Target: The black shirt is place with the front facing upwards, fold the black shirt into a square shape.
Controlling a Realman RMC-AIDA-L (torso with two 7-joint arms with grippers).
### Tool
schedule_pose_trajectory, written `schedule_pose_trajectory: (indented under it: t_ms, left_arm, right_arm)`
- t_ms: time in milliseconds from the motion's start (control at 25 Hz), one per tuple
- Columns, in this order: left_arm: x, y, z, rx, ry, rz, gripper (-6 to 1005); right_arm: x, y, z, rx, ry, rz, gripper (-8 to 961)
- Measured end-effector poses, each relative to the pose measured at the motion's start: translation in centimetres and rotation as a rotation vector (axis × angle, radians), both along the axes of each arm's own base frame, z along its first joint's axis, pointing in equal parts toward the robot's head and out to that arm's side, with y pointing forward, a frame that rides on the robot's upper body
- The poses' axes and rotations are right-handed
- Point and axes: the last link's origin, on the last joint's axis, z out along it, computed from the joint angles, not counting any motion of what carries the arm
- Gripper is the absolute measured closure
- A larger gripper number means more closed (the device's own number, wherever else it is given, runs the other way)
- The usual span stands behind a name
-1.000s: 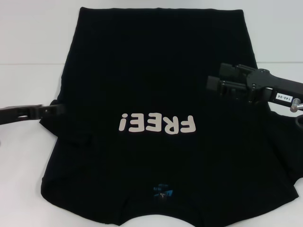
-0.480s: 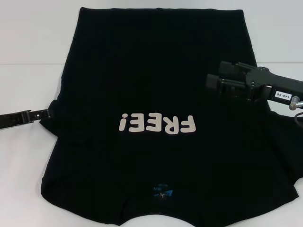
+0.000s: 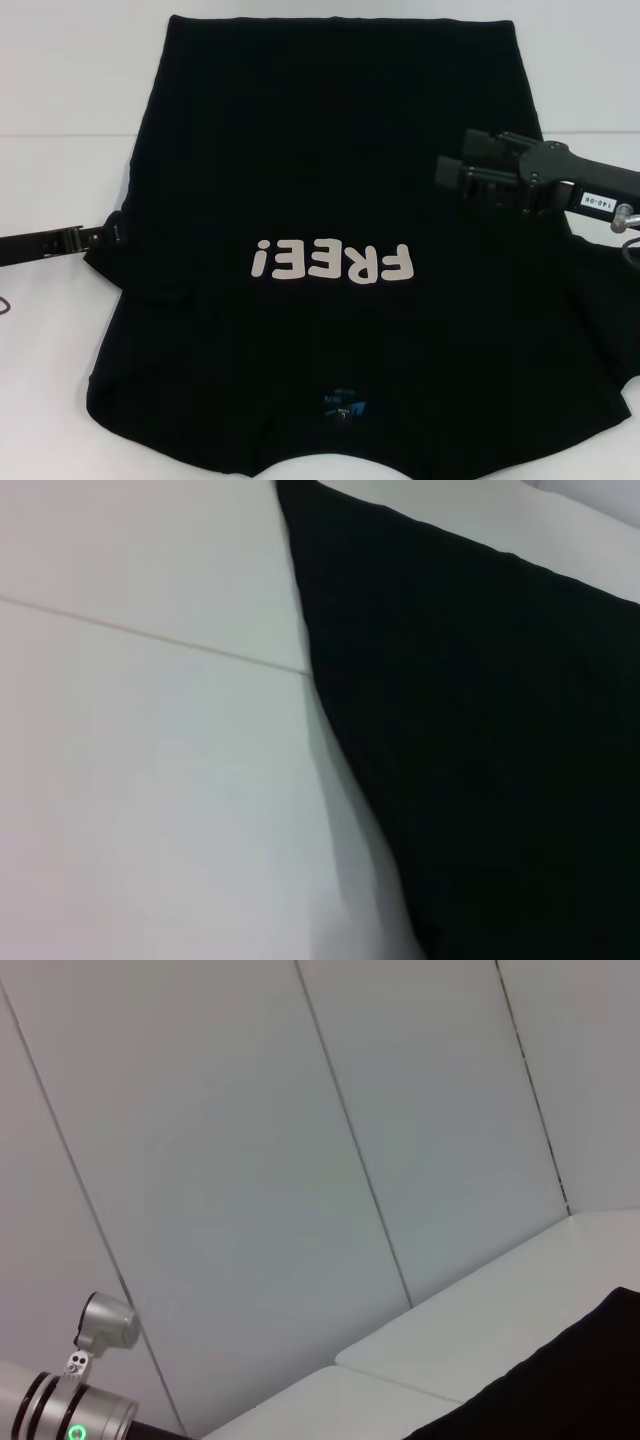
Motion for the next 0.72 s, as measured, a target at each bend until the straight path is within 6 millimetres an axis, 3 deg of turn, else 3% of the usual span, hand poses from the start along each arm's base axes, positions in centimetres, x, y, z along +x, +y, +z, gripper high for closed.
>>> schedule_pose_trajectory:
  t_ms: [720]
  left_arm:
    - [0.5, 0.1, -1.8, -0.080, 0.084, -0.071, 77]
  right_arm:
    - [0.0, 0.0, 0.0, -0.001, 0.001, -0.001, 72]
